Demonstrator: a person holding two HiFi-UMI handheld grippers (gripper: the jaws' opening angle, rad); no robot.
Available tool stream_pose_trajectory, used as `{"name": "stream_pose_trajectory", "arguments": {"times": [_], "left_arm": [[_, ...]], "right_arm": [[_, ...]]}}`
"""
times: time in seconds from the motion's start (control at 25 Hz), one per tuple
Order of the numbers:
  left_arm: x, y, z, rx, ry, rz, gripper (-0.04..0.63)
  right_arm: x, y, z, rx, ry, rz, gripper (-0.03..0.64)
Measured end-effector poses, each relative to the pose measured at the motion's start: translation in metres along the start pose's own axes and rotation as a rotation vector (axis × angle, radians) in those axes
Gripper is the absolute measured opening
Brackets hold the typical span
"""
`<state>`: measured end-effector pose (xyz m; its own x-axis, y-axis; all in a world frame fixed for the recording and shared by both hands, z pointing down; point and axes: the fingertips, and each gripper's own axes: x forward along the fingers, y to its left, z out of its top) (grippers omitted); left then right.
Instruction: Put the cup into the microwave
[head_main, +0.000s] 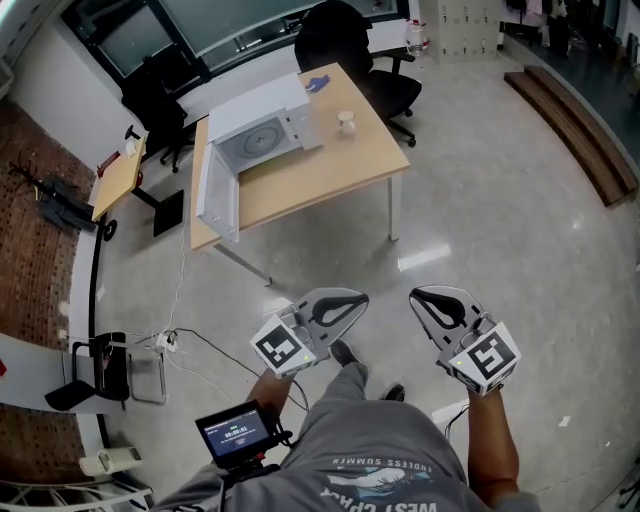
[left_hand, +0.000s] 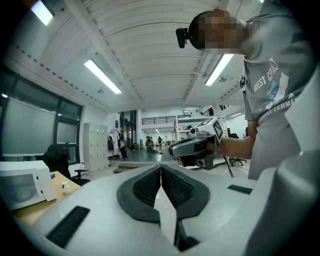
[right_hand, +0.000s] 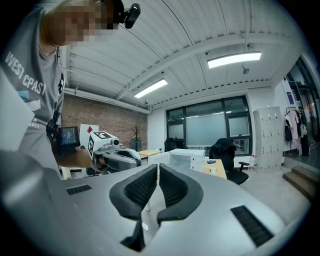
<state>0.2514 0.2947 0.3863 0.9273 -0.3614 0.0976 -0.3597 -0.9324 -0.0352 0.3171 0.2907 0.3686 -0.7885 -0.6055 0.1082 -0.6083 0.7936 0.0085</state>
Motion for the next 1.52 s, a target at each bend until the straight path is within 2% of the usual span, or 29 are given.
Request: {"name": "stream_pose_trajectory", "arguments": {"times": [0.2, 0.64, 0.8, 0.96, 1.16, 1.28, 1.52], "left_arm": [[-0.002, 0.052, -0.006, -0.005, -0.015, -0.002, 0.023], [-0.036, 0.22, 0.0, 0.003, -0.071, 0.002, 0.023], [-0.055, 0.269, -0.006, 0.015, -0.065, 0.003, 0.023], [-0.071, 0.302, -0.011, -0.012, -0.086, 0.031, 0.023], [-0.077, 0.339, -0.018, -0.037, -0.063, 0.065, 0.023], [-0.077, 0.364, -0.031, -0.063, -0.04, 0.099, 0.023], [-0.06, 0.426, -0.037, -0.065, -0.016, 0.178, 0.023]], "right_arm": [[0.046, -0.024, 0.005, 0.001, 0.006, -0.014, 0.021], [0.194, -0.084, 0.024, -0.012, 0.039, -0.044, 0.021], [0.243, -0.103, 0.033, -0.012, 0.033, -0.062, 0.021], [0.279, -0.113, 0.034, -0.008, 0.042, -0.04, 0.021], [0.317, -0.143, 0.037, -0.01, 0.044, -0.021, 0.021], [0.342, -0.167, 0.026, 0.007, 0.05, -0.004, 0.021], [0.397, -0.231, 0.014, 0.03, 0.069, 0.055, 0.021]]}}
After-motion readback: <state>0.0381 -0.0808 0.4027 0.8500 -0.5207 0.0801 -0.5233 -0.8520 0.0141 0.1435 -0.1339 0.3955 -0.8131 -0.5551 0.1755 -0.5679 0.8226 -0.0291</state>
